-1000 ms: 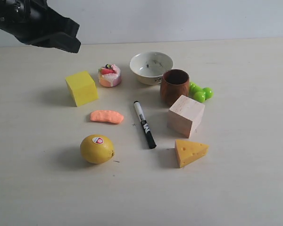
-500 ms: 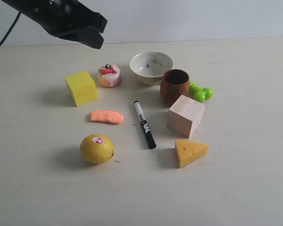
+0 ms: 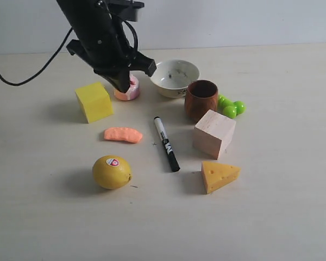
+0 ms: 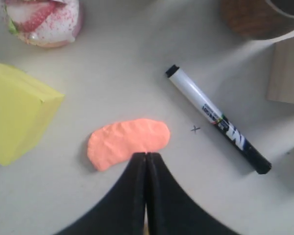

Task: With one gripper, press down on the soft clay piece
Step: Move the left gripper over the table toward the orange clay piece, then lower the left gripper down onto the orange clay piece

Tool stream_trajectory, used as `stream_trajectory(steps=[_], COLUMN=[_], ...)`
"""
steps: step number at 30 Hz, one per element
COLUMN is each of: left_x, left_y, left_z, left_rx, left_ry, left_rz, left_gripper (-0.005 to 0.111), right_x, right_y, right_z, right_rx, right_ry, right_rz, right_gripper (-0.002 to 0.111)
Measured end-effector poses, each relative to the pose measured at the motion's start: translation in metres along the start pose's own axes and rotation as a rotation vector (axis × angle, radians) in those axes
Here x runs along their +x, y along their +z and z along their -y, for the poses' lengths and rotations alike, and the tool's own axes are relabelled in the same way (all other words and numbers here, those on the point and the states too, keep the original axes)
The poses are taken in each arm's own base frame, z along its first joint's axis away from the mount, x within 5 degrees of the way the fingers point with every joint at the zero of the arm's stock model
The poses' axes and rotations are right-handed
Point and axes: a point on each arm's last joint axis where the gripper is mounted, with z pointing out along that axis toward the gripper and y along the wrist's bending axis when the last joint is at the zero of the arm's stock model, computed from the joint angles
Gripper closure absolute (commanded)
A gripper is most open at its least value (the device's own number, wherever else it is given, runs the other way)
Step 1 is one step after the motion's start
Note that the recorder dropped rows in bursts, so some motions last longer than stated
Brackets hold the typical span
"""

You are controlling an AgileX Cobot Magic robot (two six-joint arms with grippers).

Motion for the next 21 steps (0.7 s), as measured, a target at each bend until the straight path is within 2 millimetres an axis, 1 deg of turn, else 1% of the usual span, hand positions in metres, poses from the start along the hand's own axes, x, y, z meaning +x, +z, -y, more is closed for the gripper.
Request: stream_trajectory(steps=[4, 7, 15, 17, 21], left_x=[-0.005, -0.010, -0.009, -0.008, -0.007], left_y=[0.018, 0.028, 0.058, 0.062, 0.063], left_z=[-0.005, -0.009, -0.013, -0.013, -0.013], left_rx=[-0.042, -0.081, -0.105, -0.106, -0.098], left_ry=[-0.033, -0.059, -0.089, -0.094, -0.117], left_rz=[-0.061, -0.085, -0.181, -0.194, -0.196], left_gripper=[0.107, 0.107, 0.107, 0.107, 0.107], right_x=[0.000, 0.000, 0.000, 0.000, 0.000], right_y=[0.000, 0.000, 0.000, 0.000, 0.000], right_z=[0.000, 0.000, 0.000, 0.000, 0.000], right_rx=[0.000, 0.000, 0.000, 0.000, 0.000], right_ry=[0.000, 0.000, 0.000, 0.000, 0.000], right_rz=[0.000, 0.000, 0.000, 0.000, 0.000], right_gripper=[0.108, 0.108, 0.108, 0.108, 0.108])
